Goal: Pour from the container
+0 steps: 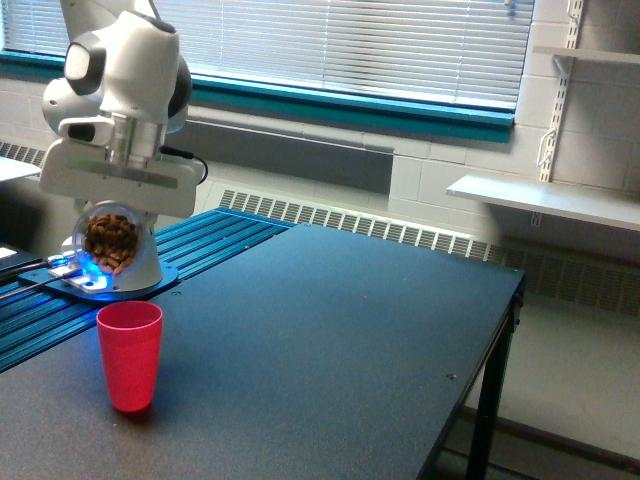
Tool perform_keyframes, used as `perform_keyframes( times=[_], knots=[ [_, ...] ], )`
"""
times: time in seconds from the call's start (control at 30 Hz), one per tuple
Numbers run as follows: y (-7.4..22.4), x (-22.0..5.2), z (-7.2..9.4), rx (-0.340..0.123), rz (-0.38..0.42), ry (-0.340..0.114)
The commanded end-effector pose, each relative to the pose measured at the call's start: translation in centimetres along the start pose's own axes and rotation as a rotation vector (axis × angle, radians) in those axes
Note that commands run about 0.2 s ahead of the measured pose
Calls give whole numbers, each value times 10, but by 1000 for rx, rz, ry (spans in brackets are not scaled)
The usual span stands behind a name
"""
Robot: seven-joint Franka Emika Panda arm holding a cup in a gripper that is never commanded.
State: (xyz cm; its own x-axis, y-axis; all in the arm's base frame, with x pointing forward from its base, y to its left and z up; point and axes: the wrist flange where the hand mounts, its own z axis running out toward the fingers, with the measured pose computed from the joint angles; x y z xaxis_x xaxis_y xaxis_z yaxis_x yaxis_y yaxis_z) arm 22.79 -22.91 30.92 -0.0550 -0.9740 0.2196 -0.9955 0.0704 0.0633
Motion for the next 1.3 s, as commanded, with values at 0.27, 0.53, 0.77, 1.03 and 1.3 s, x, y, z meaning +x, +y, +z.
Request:
perform_keyframes(
  times=[0.27, 0.53, 0.77, 1.03, 1.3],
  knots=[
    [-19, 10, 9, -6, -37, -15],
    [-28, 11, 16, -27, -42, -26],
    [-35, 14, 20, -47, -39, -21],
    [-45, 16, 18, -45, -44, -15],
    [-48, 18, 19, -65, -44, -10]
  ],
)
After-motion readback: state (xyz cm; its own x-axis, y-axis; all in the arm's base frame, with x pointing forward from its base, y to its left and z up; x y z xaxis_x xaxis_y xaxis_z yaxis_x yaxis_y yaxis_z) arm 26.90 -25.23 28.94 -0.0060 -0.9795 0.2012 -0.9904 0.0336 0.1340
